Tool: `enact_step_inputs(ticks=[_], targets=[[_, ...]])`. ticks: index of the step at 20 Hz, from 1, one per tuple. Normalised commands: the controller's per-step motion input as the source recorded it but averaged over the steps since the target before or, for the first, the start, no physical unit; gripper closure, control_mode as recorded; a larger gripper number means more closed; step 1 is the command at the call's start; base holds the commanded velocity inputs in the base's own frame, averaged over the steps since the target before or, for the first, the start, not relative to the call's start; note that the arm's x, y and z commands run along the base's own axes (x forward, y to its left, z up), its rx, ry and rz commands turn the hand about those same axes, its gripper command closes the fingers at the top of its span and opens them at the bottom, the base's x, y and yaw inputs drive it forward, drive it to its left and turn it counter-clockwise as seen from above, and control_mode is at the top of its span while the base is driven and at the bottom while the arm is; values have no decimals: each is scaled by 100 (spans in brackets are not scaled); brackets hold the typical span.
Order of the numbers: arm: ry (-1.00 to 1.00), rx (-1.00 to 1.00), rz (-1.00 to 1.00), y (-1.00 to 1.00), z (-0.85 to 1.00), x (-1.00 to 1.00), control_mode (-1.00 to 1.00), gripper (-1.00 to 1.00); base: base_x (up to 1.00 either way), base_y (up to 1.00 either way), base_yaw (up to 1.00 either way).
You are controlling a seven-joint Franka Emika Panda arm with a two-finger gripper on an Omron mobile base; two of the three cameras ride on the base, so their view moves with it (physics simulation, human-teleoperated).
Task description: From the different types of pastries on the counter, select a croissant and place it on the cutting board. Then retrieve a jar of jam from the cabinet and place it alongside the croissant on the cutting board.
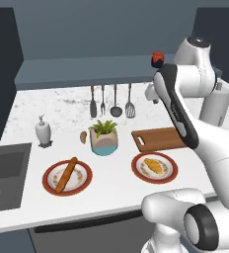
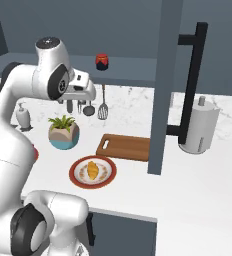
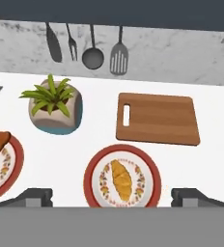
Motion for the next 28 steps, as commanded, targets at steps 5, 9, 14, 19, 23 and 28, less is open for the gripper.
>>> enact_step_inputs(ticks=[5,9,14,19,23,28], targets=[[-19,0,0,-24,56,-1,-100,-100,0,0,0],[-13,0,0,-16,14,4,-100,-100,0,0,0],[-14,1,0,-1,0,62,-100,-100,0,0,0],[-16,0,0,6,8,87,-100,-100,0,0,0],[-14,0,-1,0,42,53,-100,-100,0,0,0],[-3,0,-1,-3,32,28,-100,-100,0,0,0]])
